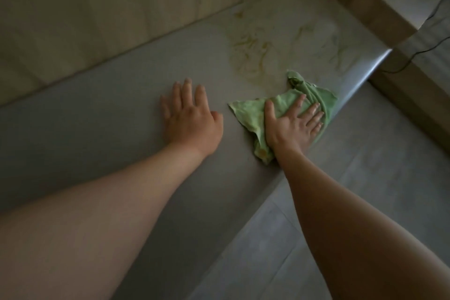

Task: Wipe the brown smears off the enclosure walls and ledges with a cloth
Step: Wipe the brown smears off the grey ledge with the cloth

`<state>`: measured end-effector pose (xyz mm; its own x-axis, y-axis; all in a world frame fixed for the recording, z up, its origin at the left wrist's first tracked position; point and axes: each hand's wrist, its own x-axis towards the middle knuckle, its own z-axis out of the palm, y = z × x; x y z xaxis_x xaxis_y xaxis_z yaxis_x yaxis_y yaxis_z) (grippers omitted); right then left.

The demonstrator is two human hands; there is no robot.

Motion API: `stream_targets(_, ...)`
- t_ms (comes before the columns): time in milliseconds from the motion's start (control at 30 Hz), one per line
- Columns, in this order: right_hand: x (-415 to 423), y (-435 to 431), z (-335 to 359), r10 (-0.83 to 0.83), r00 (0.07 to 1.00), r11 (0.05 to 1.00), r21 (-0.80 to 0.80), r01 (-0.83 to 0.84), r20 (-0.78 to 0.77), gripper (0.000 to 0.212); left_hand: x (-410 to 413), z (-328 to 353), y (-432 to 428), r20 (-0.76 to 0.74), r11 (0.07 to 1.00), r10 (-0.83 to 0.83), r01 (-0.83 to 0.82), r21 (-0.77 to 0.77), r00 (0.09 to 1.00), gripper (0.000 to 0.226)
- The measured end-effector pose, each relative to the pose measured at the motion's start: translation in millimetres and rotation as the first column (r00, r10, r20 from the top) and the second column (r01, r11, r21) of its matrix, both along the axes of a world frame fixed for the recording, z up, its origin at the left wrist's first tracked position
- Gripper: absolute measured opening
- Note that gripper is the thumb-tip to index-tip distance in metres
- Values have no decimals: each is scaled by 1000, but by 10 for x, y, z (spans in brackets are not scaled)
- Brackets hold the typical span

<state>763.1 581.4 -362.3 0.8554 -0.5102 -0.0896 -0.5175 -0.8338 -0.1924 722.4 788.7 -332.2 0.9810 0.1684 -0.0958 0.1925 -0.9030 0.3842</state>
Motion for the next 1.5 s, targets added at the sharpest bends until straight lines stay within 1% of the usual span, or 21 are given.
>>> stream_targets(33, 49, -22, -15, 5, 1000, 1000, -4, -5, 4, 102, 64, -58, -40, -30, 999, 42, -42, 6, 999, 69)
stream_targets(67, 139, -69, -28, 10, 1000, 1000, -10, -10, -8, 101, 118, -125, -100, -45, 996, 76, -74, 51, 996, 70)
stream_targets(167, 424, -169, -63, 52, 998, 998, -23, -52, -27, 98, 104, -303, -191, 45, 978, 115, -121, 172, 992, 73)
stream_targets(367, 939, -396, -70, 214, 975, 976, -37, -216, -58, 94, 125, -461, -221, 151, 954, 113, -150, 259, 982, 71)
stream_targets(500, 1125, -482, -36, 283, 953, 956, -40, -289, -110, 94, 152, -465, -243, 151, 949, 112, -151, 278, 982, 71)
stream_targets(567, 1204, -484, -32, 316, 942, 946, -42, -323, -113, 93, 148, -468, -232, 148, 947, 119, -157, 282, 982, 71)
stream_targets(633, 1272, -479, -29, 307, 946, 949, -43, -312, -106, 91, 147, -474, -236, 156, 946, 117, -158, 284, 981, 72)
stream_targets(700, 1342, -452, -12, 263, 958, 963, -25, -267, -112, 89, 155, -472, -231, 152, 947, 120, -159, 279, 981, 73)
stream_targets(767, 1411, -368, 8, 264, 958, 964, -7, -266, -113, 88, 172, -474, -215, 144, 946, 124, -161, 281, 982, 74)
stream_targets(833, 1452, -284, 42, 339, 934, 940, -5, -341, -113, 88, 172, -471, -212, 125, 944, 127, -159, 291, 984, 74)
stream_targets(967, 1526, 10, 109, 540, 836, 840, -3, -543, -101, 85, 174, -438, -219, 96, 943, 128, -152, 297, 987, 74)
stream_targets(1033, 1526, 285, 103, 642, 762, 765, 2, -644, -80, 83, 172, -423, -221, 75, 941, 137, -153, 300, 988, 74)
stream_targets(1133, 1449, 720, 100, 790, 612, 612, -7, -791, -41, 76, 175, -416, -210, 57, 942, 127, -139, 306, 990, 74)
stream_targets(1233, 1394, 947, 97, 886, 459, 461, 8, -887, -70, 69, 164, -410, -179, 42, 946, 106, -114, 303, 993, 75)
stream_targets(1300, 1474, 884, 111, 943, 321, 321, -18, -947, -89, 71, 158, -397, -183, 50, 947, 110, -120, 297, 993, 74)
stream_targets(1333, 1587, 802, 113, 957, 274, 271, -39, -962, -99, 74, 164, -395, -186, 60, 948, 116, -129, 290, 991, 73)
stream_targets(1367, 1729, 680, 114, 954, 276, 271, -55, -961, -114, 78, 172, -392, -191, 67, 950, 121, -135, 282, 990, 72)
stream_targets(1400, 1882, 554, 130, 933, 334, 327, -70, -942, -133, 84, 171, -391, -190, 71, 951, 128, -142, 274, 989, 73)
stream_targets(1467, 2169, 308, 173, 818, 561, 558, -64, -827, -127, 100, 162, -403, -182, 76, 953, 135, -150, 263, 988, 74)
stream_targets(1500, 2275, 235, 188, 752, 649, 650, -36, -759, -111, 108, 155, -403, -180, 78, 953, 137, -153, 262, 988, 73)
